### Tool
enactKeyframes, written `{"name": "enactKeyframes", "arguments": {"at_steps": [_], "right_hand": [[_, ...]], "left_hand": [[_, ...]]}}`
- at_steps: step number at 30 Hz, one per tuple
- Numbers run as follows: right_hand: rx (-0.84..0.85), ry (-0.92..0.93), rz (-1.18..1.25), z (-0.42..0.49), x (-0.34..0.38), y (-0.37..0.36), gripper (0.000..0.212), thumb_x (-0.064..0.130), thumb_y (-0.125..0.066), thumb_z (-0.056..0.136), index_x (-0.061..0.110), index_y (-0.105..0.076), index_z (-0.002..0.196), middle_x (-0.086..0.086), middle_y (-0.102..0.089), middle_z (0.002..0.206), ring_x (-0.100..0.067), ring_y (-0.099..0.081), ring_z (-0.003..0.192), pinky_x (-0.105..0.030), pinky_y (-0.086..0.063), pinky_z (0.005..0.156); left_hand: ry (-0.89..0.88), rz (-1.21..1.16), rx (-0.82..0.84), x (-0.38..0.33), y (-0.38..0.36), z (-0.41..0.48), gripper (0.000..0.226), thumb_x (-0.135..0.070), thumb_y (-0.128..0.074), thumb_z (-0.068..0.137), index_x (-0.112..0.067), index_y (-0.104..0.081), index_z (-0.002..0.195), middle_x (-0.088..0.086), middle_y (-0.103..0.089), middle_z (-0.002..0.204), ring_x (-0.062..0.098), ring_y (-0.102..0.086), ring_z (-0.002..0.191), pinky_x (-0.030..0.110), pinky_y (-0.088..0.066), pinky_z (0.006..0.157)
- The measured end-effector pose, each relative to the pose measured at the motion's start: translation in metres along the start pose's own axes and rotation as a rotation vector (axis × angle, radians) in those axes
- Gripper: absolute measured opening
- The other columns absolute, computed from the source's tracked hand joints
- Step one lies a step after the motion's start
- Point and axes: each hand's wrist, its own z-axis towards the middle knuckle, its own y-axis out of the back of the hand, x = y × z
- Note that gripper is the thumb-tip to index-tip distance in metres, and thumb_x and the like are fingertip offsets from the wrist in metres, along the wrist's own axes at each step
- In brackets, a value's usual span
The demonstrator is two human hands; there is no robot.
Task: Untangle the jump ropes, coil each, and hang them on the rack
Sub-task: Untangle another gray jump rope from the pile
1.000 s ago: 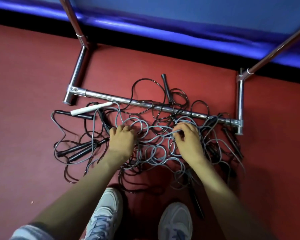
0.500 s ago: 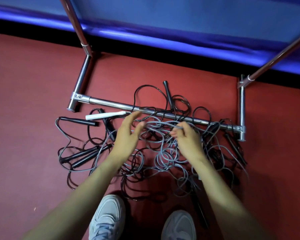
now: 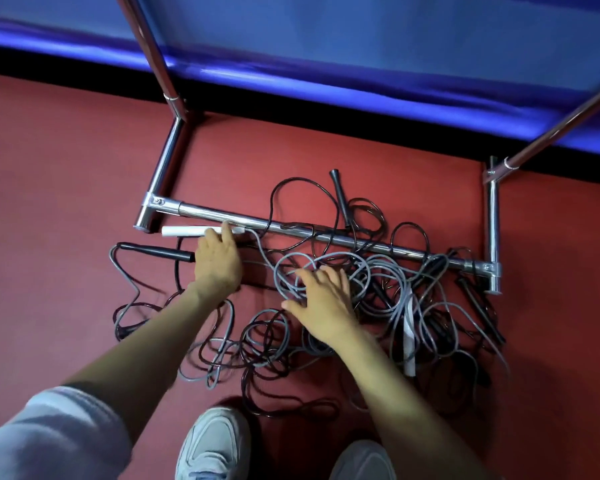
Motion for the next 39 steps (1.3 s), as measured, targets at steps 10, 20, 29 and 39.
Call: {"name": "enactKeyframes", "arguments": {"at_steps": [10,20,29,39], "right_hand": [[-0.227,0.049,0.099,0.0,-0.015,-0.022,0.039,0.04,-0.067,0.084,0.014,-0.064,0.113,-0.007,-0.056,0.116,-0.031,-0.037,0.126,-0.037,-0.012,0.114],[-0.253,-0.04,0.32,-0.026,-0.004,0.074,0.016,0.016,-0.05,0.099,0.004,-0.06,0.101,-0.014,-0.061,0.104,-0.03,-0.056,0.095,-0.033,-0.035,0.076],[-0.381,-0.061,0.986,-0.127,0.08,0.238,0.021,0.012,-0.049,0.1,0.025,-0.056,0.085,0.0,-0.058,0.077,-0.015,-0.058,0.075,-0.027,-0.051,0.07],[-0.536,0.116,1.03,-0.248,0.147,0.301,0.012,0.012,-0.057,0.095,0.013,-0.067,0.089,-0.021,-0.066,0.092,-0.014,-0.056,0.079,-0.027,-0.047,0.069]], "left_hand": [[-0.236,0.055,-0.193,0.003,0.0,0.007,0.03,-0.01,-0.055,0.092,-0.002,-0.054,0.12,0.022,-0.059,0.114,0.039,-0.051,0.113,0.047,-0.02,0.111],[-0.177,-0.85,-0.054,-0.031,0.096,-0.057,0.025,-0.031,-0.046,0.101,-0.008,-0.046,0.092,0.006,-0.054,0.074,0.027,-0.044,0.066,0.037,-0.036,0.063],[-0.1,-1.36,0.452,-0.059,0.257,-0.164,0.032,0.022,-0.055,0.082,-0.006,-0.051,0.097,0.008,-0.057,0.078,0.008,-0.056,0.049,0.015,-0.04,0.037],[-0.302,-1.498,0.058,-0.069,0.331,-0.283,0.018,-0.006,-0.072,0.084,-0.007,-0.058,0.095,0.005,-0.063,0.073,0.009,-0.045,0.05,0.015,-0.034,0.042]]}}
